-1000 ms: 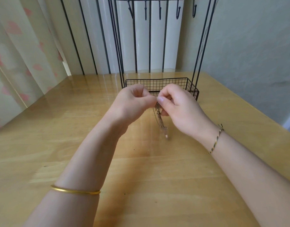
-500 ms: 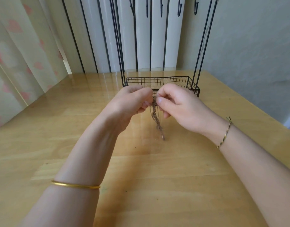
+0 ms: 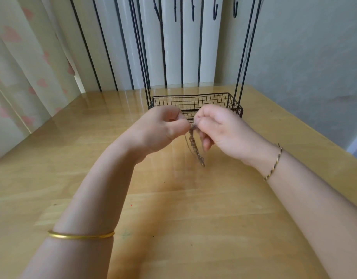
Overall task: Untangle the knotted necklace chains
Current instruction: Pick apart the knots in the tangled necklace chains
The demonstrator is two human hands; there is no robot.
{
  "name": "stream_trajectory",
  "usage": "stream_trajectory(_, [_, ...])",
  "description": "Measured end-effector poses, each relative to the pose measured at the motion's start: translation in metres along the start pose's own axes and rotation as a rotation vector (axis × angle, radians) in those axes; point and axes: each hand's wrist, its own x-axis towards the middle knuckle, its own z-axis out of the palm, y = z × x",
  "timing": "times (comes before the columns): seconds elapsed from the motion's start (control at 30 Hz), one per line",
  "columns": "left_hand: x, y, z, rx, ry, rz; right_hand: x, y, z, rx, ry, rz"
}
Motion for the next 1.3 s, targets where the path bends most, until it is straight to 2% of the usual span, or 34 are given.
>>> stream_trajectory(0.1, [0.001,0.000,0.000,-0.136,0.056,0.012,-0.001,0.001,0.003,0.208,-0.098,0.079])
stream_trajectory(0.23, [0.002,0.002,0.001,-0.382,0.024,-0.080,-0.001,0.001,-0.005,0.145,-0.105,0.023])
stream_trajectory(0.33, [0.001,0.000,0.001,-0.367,-0.060,-0.105,0.001,0.003,-0.010,0.043,-0.041,-0.009])
stream_trajectory(0.47, [0.000,-0.001,0.002,-0.213,-0.124,-0.087,0.001,0.002,-0.004,0.251,0.014,0.076])
stream_trajectory(0.6, [0.001,0.000,0.000,-0.257,0.022,-0.059,0.000,0.003,0.000,0.413,-0.083,0.151])
stream_trajectory(0.7, [0.004,0.000,0.001,-0.318,0.106,-0.037,-0.002,0.002,0.000,0.329,-0.191,0.146])
stream_trajectory(0.77, [0.004,0.000,0.004,-0.292,0.116,-0.018,-0.002,0.003,-0.001,0.256,-0.196,0.147])
stream_trajectory(0.93, [0.003,-0.001,0.007,-0.221,0.051,-0.036,0.001,0.004,-0.008,-0.067,-0.060,0.075])
stream_trajectory(1.0, [0.001,0.000,0.007,-0.207,-0.019,-0.064,0.001,0.004,-0.006,-0.097,0.043,0.020])
stream_trajectory(1.1, [-0.001,0.001,0.007,-0.241,-0.115,-0.105,0.002,0.004,0.002,0.048,0.139,0.005])
stream_trajectory(1.17, [0.000,0.001,0.006,-0.253,-0.120,-0.111,0.003,0.005,0.004,0.204,0.160,0.028])
stream_trajectory(1.3, [0.003,-0.001,0.005,-0.307,0.043,-0.115,0.003,0.006,0.003,0.337,0.130,0.065])
